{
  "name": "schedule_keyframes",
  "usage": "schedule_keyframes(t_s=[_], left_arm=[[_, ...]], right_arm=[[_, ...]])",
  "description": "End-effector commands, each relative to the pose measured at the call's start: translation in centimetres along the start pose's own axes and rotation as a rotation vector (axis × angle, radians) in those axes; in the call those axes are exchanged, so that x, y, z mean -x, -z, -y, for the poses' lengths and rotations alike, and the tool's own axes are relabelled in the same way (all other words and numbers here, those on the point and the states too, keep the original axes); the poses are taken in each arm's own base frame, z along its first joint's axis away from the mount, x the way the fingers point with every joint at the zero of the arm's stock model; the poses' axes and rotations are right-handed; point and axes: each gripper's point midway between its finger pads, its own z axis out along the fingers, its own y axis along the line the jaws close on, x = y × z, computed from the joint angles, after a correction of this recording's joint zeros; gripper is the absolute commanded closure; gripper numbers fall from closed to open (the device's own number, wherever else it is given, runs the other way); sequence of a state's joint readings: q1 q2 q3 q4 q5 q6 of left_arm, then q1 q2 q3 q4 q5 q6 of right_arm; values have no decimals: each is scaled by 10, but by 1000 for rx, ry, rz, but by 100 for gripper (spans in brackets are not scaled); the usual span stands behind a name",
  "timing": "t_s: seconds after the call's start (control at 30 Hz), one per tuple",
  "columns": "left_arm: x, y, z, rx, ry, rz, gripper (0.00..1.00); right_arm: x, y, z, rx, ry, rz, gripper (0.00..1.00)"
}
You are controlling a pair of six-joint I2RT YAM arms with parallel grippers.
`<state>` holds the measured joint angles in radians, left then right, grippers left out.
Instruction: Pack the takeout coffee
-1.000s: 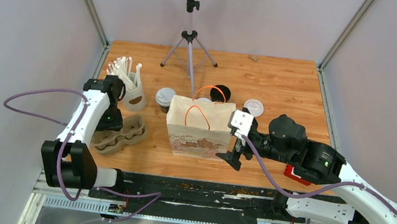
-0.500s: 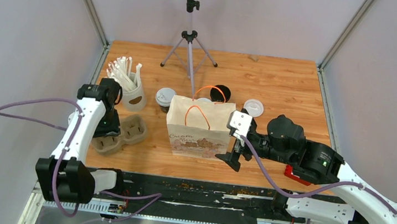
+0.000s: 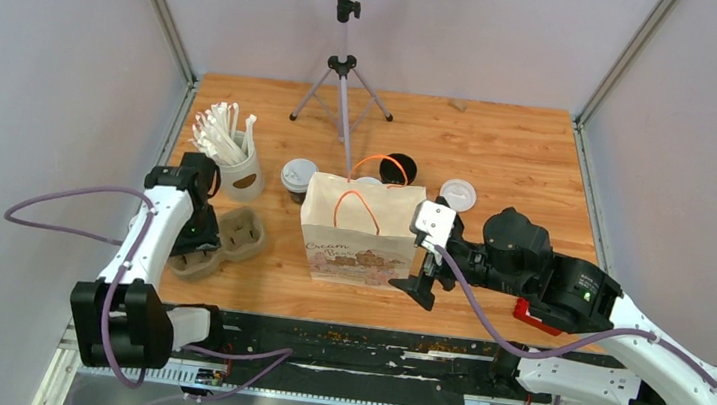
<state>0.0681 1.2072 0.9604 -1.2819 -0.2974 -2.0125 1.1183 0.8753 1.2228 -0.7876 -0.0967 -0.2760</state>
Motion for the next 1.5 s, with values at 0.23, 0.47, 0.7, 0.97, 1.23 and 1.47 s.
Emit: schedule_keyframes(t_s=[0.23,0.47,0.7,0.97,1.23,1.47], left_arm=[[0,-7,14,-12,30,0,42],[-4,-12,12,13,23,-8,41],[-8,-17,5,66,3,-10,44],[-3,-16,2,82,-8,15,60],[0,-1,10,61,-16,12,67],[3,14,16,47,-40,10,67]], right_arm=[[8,-1,6,-24,55,34,0],[6,-2,8,-33,63,33,0],[4,-2,8,-34,62,30,0],[3,-2,8,-37,61,29,0],[1,-6,8,-34,57,21,0],[-1,-8,8,-38,52,15,0]])
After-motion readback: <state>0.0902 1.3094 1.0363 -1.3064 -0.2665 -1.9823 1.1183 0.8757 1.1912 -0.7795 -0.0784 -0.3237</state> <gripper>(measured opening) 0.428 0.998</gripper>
